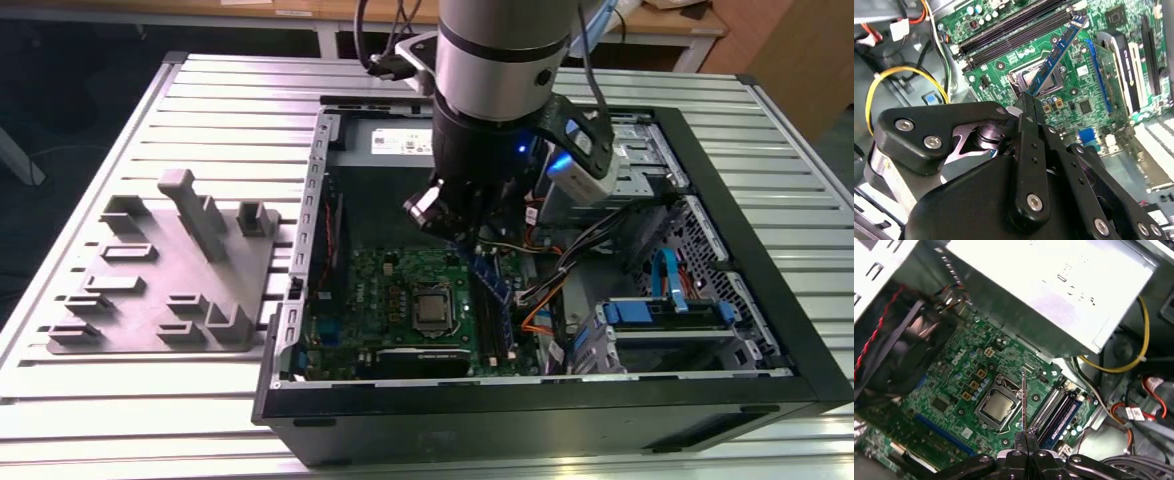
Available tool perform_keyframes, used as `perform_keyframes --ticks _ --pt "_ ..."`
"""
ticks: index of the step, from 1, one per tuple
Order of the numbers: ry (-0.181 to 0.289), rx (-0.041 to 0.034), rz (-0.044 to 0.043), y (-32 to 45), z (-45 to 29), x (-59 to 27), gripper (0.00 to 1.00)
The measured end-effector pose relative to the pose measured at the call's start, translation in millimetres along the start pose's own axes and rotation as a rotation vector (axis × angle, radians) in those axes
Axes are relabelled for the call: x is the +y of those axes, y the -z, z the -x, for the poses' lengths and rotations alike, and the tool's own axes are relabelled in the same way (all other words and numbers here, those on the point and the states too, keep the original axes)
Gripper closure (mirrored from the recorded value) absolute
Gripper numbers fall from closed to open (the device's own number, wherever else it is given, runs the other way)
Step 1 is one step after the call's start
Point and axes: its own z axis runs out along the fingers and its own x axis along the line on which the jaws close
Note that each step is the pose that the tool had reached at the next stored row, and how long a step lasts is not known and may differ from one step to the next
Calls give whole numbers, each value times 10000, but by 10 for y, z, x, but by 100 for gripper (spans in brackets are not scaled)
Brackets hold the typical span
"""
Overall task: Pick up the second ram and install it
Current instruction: 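Insert the second ram into the second slot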
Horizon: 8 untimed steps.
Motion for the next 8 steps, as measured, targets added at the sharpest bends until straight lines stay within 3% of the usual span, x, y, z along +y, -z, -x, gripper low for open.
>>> perform_keyframes --ticks 8 --pt "-1453 -30 -54 -22 -1 0 92"
